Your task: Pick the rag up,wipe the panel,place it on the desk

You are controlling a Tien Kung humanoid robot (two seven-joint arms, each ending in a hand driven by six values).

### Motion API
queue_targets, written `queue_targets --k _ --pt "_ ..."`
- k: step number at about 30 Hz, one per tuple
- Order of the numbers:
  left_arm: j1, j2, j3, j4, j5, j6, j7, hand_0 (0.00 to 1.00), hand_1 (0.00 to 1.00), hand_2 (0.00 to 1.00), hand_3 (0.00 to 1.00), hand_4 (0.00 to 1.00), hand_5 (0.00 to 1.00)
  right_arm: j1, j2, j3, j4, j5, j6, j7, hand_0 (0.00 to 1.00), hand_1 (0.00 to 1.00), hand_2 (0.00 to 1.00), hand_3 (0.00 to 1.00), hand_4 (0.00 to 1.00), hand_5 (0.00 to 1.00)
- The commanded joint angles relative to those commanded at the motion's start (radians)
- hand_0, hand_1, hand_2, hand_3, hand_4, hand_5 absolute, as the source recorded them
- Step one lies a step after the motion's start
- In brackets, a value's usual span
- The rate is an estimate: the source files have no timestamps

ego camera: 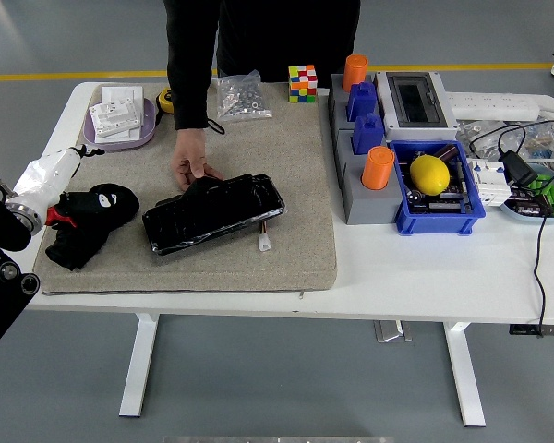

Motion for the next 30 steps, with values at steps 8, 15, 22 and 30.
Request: queue_targets --k 8,15,22,30 --pt "-0.004 -0.013 0.026 0.044 -0.004 0.012 -0.007 0.742 0.871 0.885 0.836 0.894 0.404 0.000 0.000 0.000 0.000 -0.002 0.001 0.000 0.695 0.460 0.642 0.618 0.998 0.698" --pt "-0.010 -0.022 0.043 0.071 -0.006 0.018 -0.007 0.741 0.870 0.883 0.834 0.894 0.404 0.002 0.001 0.001 0.002 -0.003 -0.002 0.000 0.695 0.460 0.643 0.618 0.998 0.697" --pt "-0.017 -0.032 0.060 0.102 -0.012 0.025 -0.011 0.739 0.866 0.880 0.831 0.895 0.404 0.000 0.002 0.010 0.006 -0.008 -0.006 0.001 0.695 0.460 0.643 0.618 0.998 0.698" --pt "-0.024 -0.033 0.077 0.140 -0.017 0.038 -0.015 0.734 0.863 0.875 0.830 0.893 0.405 -0.003 0.001 0.014 0.012 -0.011 -0.012 0.001 0.695 0.461 0.643 0.619 0.998 0.698"
